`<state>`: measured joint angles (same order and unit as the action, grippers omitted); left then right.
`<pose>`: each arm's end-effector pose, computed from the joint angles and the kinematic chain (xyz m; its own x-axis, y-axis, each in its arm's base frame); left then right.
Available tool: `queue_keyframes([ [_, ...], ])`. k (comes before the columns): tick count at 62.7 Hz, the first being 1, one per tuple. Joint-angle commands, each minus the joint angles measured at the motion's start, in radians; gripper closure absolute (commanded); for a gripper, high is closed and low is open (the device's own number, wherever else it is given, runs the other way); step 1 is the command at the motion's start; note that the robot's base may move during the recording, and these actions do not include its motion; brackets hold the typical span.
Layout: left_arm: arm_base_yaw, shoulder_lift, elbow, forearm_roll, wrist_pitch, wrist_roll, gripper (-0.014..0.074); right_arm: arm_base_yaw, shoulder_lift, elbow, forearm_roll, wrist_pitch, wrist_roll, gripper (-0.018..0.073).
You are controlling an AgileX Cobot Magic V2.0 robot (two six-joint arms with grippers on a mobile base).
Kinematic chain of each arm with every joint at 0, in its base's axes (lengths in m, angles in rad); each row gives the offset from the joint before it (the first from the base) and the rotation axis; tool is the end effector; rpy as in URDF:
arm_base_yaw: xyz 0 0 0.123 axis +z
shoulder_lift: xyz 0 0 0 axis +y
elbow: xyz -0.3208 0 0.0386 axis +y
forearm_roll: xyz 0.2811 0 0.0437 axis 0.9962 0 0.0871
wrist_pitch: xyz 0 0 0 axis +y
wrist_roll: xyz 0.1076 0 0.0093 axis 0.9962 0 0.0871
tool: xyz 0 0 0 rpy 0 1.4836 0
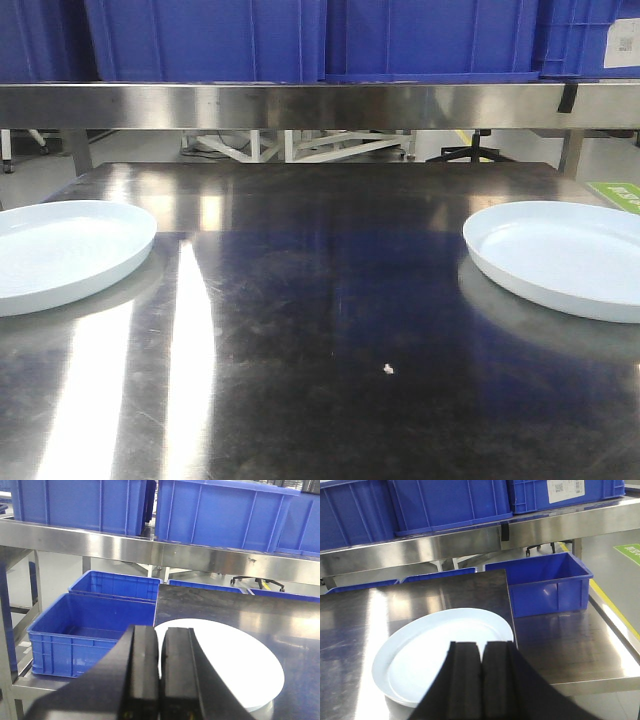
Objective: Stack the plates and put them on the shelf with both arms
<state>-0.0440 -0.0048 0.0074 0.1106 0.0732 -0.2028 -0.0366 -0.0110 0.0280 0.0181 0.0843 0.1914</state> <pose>0.0682 -0.0021 0.2042 0.0085 -0.0928 -0.9956 0.0369 0.9950 -0.0925 0.0685 -0.0023 0.1954 -0.0065 0.2083 -0.9780 0.0372 0.9774 0.2079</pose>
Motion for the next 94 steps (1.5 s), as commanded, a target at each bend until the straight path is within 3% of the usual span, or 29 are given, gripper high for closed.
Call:
queue_keyframes([
  [1, 0.002, -0.021, 0.004, 0.001, -0.092, -0.008, 0.0499, -0.007, -0.019, 0.002, 0.0, -0.09, -0.009, 0.0503],
  [37, 0.002, -0.021, 0.004, 0.001, -0.092, -0.003, 0.0499, -0.007, -0.019, 0.002, 0.0, -0.09, -0.009, 0.0503],
  [45, 0.002, -0.019, 0.004, 0.087, -0.092, 0.01, 0.0499, -0.007, -0.019, 0.002, 0.0, -0.09, -0.009, 0.0503],
  [51, 0.001, 0.001, -0.018, 0.053, -0.08, 0.006, 0.0499, -0.007, -0.019, 0.002, 0.0, -0.09, -0.009, 0.0503],
  [59, -0.006, 0.17, -0.186, 0.045, 0.113, -0.002, 0.0499, -0.007, -0.019, 0.002, 0.0, -0.09, -0.009, 0.0503],
  [76, -0.045, 0.787, -0.834, 0.087, 0.533, 0.012, 0.0499, -0.007, -0.019, 0.002, 0.0, -0.09, -0.009, 0.0503],
  [85, -0.047, 0.995, -1.068, 0.039, 0.717, 0.113, 0.0499, -0.007, -0.019, 0.002, 0.0, -0.09, -0.009, 0.0503],
  [94, -0.047, 1.093, -1.139, 0.011, 0.787, 0.19, 0.0499, -0.007, -0.019, 0.002, 0.0, -0.09, -0.009, 0.0503],
])
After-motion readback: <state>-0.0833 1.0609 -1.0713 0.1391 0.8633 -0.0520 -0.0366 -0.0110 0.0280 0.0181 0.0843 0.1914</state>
